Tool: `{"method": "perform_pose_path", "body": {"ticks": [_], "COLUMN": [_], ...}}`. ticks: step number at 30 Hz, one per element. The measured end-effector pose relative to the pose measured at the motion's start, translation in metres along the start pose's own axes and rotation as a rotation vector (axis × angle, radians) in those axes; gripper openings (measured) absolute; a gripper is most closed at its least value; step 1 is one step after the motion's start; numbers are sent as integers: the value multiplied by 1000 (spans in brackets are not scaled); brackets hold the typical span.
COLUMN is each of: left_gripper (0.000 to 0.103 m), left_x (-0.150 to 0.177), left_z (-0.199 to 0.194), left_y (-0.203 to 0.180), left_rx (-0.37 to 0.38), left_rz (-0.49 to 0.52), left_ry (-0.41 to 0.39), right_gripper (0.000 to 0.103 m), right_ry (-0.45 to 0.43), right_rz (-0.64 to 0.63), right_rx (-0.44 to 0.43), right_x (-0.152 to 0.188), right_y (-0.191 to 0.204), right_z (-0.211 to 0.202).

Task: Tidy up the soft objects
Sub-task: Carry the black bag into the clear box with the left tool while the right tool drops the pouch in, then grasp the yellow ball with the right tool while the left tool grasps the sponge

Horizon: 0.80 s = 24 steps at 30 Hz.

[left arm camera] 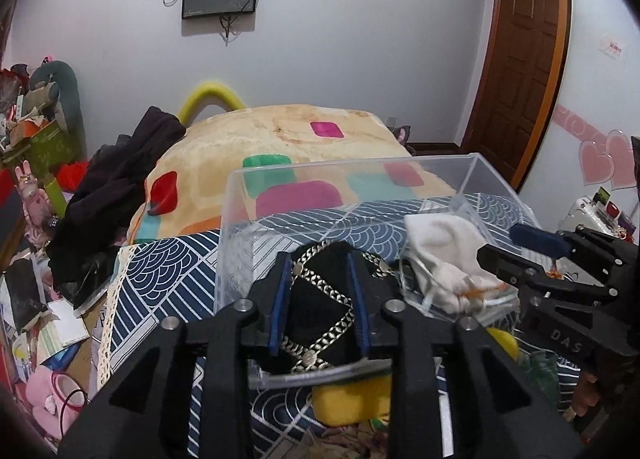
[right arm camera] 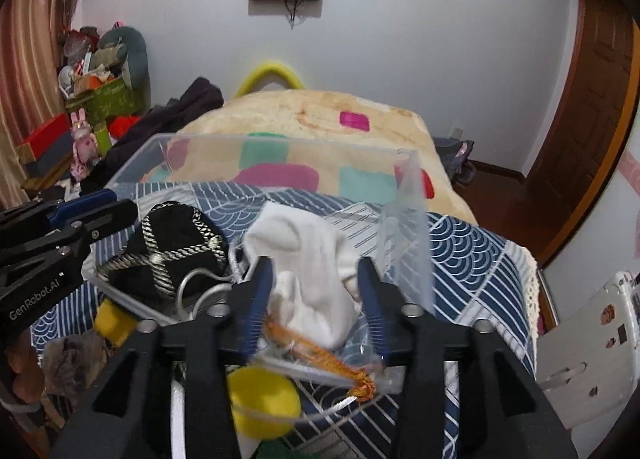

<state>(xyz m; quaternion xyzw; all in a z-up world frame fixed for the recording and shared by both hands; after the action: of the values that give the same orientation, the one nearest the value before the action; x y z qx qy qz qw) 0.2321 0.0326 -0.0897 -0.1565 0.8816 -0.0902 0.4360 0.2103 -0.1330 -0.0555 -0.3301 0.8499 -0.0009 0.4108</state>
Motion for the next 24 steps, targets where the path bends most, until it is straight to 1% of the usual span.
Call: {"method": "perform_pose_path", "body": {"ticks": [2,3,4,5,7,9,11,13,15,17,22,24], "left_gripper": [41,43,49,52,65,70,77,83,88,93,94,95], "left_x": [0,0,0,0,-1,-3,-5,-6,-5,-1,17,28], "left_z": [-8,-12,-17,-23,-36,-47,-59,-69,-75,-80,-81,-79], "left_y": [-1,-2,-3,-4,-6,-7,-7,-5,-4,-3,-4,-3], "left_rx": [1,1,2,3,6,9,14,22,26,26,19,21], "left_rz": [4,8,12,17,22,21,14,1,-5,0,27,36], "left_ry": [-15,-24,-34,-46,-74,-100,-125,-141,-148,-149,-130,-109], "right_gripper": [48,48,48,49,54,57,61,67,71,71,71,71], "right_ry": [-21,-33,-45,-55,-89,-117,-151,-177,-194,-199,-173,-151], "right_rz": [9,15,21,27,38,46,58,66,65,64,81,82], "right_rx": [-4,-2,-3,-5,-1,5,5,7,13,19,0,-16], "right_x": [1,1,1,0,-1,-3,-4,-3,0,5,22,31], "right_y": [-2,-4,-6,-5,-9,-10,-11,-12,-12,-10,-3,2], "right_z": [-9,-15,-19,-22,-34,-42,-54,-62,-69,-74,-68,-62]}}
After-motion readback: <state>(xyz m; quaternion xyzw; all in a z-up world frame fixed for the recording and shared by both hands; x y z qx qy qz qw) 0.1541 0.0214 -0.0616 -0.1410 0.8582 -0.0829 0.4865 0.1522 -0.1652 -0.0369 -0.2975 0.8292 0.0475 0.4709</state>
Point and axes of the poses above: each gripper's, at about its wrist camera, not at the fingertips, and z roughly the way its jaws point, y to its left, x to its underside, the point moved 4 cm from there along z, roughly the way its jaws point, and after that the axes turned 15 degrees about -z, right-handed, at the moved point
